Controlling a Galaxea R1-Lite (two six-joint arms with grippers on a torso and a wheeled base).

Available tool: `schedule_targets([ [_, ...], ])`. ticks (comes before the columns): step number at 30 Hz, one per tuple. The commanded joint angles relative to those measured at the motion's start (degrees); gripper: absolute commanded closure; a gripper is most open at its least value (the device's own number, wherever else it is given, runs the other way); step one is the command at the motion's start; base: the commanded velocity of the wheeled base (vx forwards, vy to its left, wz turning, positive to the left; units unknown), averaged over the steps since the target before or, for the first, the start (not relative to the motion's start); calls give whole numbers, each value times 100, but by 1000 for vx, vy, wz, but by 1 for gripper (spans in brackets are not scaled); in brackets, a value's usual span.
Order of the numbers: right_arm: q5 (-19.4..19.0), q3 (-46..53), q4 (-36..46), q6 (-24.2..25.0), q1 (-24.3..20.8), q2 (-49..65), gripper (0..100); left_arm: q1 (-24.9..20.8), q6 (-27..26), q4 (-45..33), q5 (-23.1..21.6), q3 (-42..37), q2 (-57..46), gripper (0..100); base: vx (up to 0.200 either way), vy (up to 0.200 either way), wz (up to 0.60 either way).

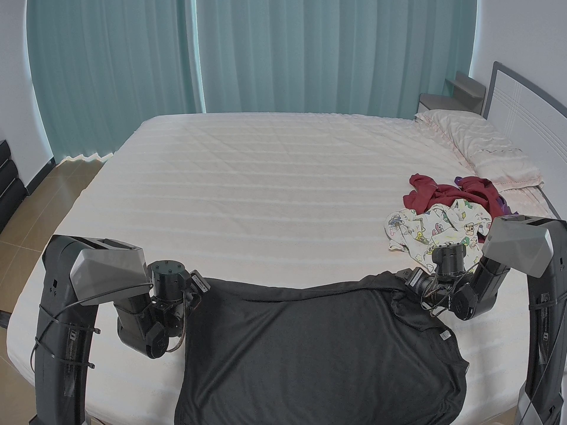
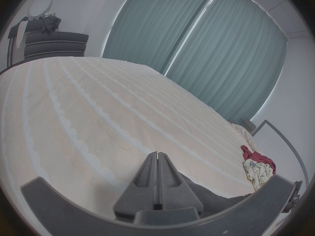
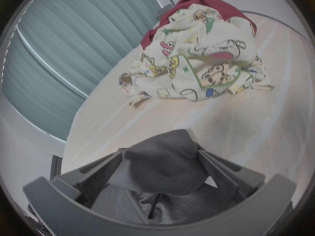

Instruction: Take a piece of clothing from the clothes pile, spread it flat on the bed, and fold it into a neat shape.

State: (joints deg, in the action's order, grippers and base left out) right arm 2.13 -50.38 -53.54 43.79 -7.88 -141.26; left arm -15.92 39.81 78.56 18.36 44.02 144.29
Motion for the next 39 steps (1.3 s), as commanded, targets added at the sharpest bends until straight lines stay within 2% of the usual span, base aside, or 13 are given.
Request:
schedule_targets([
  [1,6,-165,46,7,-4,-165,100,1,0,2,1,1,-6,100,0,0,0],
  [9,6,2,2,16,190,310,100,1,0,2,1,10,3,100,0,0,0],
  [17,6,-138,-113,7,199,389,100,98,0,11,1,72,12,100,0,0,0],
  [23,15,-692,-315,-90,199,310,100,291,-18,248,1,309,196,100,0,0,0],
  [28,6,-1342,-288,-520,155,90,100,493,-26,248,-8,573,372,100,0,0,0],
  [39,129,-1923,-315,-582,128,-551,100,537,-70,248,-43,1021,706,100,0,0,0],
])
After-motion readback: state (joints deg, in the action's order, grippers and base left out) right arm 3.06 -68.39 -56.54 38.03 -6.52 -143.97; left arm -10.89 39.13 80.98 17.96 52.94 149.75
